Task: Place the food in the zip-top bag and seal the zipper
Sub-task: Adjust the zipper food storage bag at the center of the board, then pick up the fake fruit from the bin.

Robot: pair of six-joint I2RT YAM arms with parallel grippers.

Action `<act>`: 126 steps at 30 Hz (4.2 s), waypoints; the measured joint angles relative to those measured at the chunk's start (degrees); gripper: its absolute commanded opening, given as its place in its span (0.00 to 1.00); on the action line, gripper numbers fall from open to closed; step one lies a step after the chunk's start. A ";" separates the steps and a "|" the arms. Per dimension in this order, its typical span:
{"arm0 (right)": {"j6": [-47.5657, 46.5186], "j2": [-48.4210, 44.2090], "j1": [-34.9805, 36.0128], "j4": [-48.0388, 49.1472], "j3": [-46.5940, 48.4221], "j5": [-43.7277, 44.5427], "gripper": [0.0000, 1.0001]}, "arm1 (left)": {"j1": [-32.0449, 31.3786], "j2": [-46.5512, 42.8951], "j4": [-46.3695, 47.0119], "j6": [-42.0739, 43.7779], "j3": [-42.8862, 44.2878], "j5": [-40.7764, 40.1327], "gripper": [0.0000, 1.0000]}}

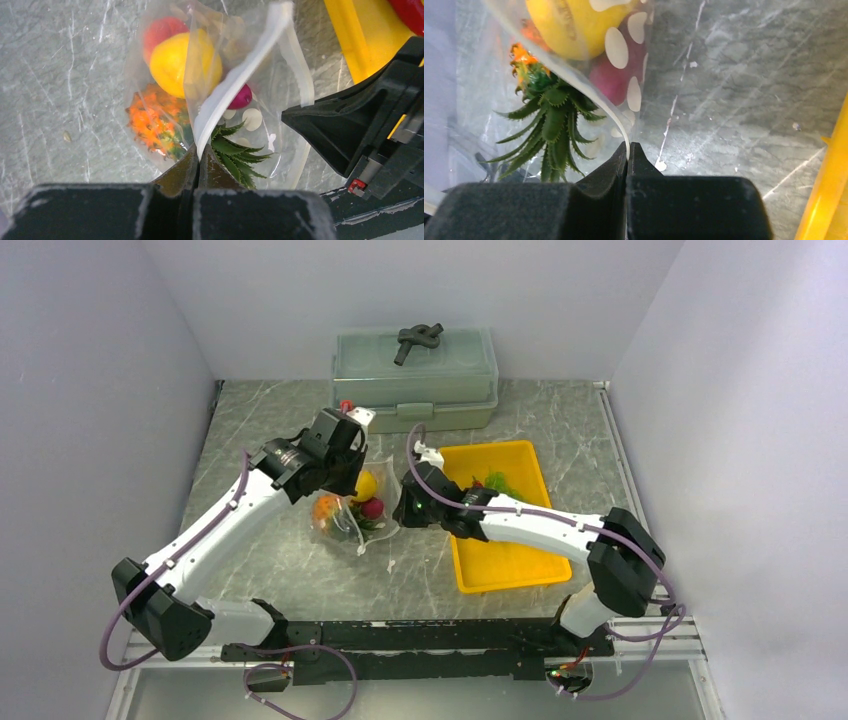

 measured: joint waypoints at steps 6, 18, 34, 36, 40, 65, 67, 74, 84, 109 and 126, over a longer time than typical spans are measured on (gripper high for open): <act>1.11 -2.58 0.00 -0.28 -3.23 0.50 0.19 | 0.00 -2.19 2.62 0.22 -1.42 1.03 0.00; -0.02 -12.70 0.02 -3.67 -4.33 3.17 0.56 | 0.00 -6.99 5.66 1.57 -6.82 1.66 0.00; -8.11 -20.70 -3.13 -18.05 -1.42 15.54 0.68 | -0.02 -8.17 6.80 1.79 -8.52 1.86 0.00; -9.33 -20.96 -5.22 -19.50 -1.42 16.13 0.69 | -0.02 -8.17 6.82 1.79 -8.55 1.86 0.00; -11.69 -21.86 -11.45 -20.48 -1.97 16.24 0.76 | -0.02 -8.20 6.86 1.84 -8.96 1.84 0.00; -19.37 -3.58 -29.18 -20.24 -3.67 13.94 0.83 | -0.02 -8.20 6.80 2.01 -9.38 1.16 0.00; -19.76 -2.47 -29.51 -19.87 -3.67 13.77 0.83 | 0.00 -8.22 6.80 2.01 -9.38 1.01 0.00; -20.72 1.79 -30.67 -18.51 -3.67 13.53 0.83 | 0.00 -8.20 6.78 2.01 -9.38 0.15 0.00; -22.14 9.14 -32.22 -18.16 0.31 13.94 0.82 | -0.02 -8.07 6.78 2.01 -9.38 -0.24 0.00; -24.30 15.74 -32.96 -17.84 6.67 15.30 0.37 | 0.00 -7.30 6.78 2.08 -9.38 -0.22 0.00; -23.89 3.43 -33.14 -18.14 5.49 14.78 0.13 | 0.00 -7.13 6.80 2.08 -9.38 -0.17 0.00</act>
